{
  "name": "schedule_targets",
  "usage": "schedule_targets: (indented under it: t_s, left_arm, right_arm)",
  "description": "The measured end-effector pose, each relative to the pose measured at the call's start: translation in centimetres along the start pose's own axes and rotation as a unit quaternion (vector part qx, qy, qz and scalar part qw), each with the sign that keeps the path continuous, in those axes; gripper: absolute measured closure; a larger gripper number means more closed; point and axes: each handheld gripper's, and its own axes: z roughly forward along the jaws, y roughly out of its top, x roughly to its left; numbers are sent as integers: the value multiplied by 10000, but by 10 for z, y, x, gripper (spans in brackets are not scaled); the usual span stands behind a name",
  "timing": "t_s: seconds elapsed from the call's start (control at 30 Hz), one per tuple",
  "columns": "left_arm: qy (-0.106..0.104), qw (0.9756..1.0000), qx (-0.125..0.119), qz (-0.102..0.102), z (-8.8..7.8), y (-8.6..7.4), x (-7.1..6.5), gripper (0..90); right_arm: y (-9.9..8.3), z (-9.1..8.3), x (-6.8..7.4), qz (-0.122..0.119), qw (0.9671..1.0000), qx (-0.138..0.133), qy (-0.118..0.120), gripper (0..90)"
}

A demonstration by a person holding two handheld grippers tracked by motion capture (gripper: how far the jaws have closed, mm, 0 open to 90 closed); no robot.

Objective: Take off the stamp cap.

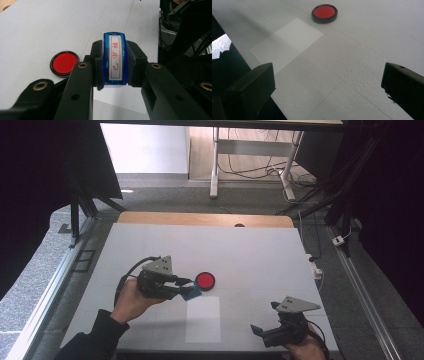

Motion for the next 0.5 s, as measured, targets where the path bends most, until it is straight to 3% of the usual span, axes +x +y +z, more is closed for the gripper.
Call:
schedule_targets:
  t_s: [0.2,0.5]
  left_arm:
    - [-56,10000,3,16,2,-1,0,705]
    - [-201,9997,-129,7,2,-1,0,705]
  right_arm:
    - [10,10,9,-326,9990,-32,297,0]
    - [20,27,17,-489,9959,-76,757,0]
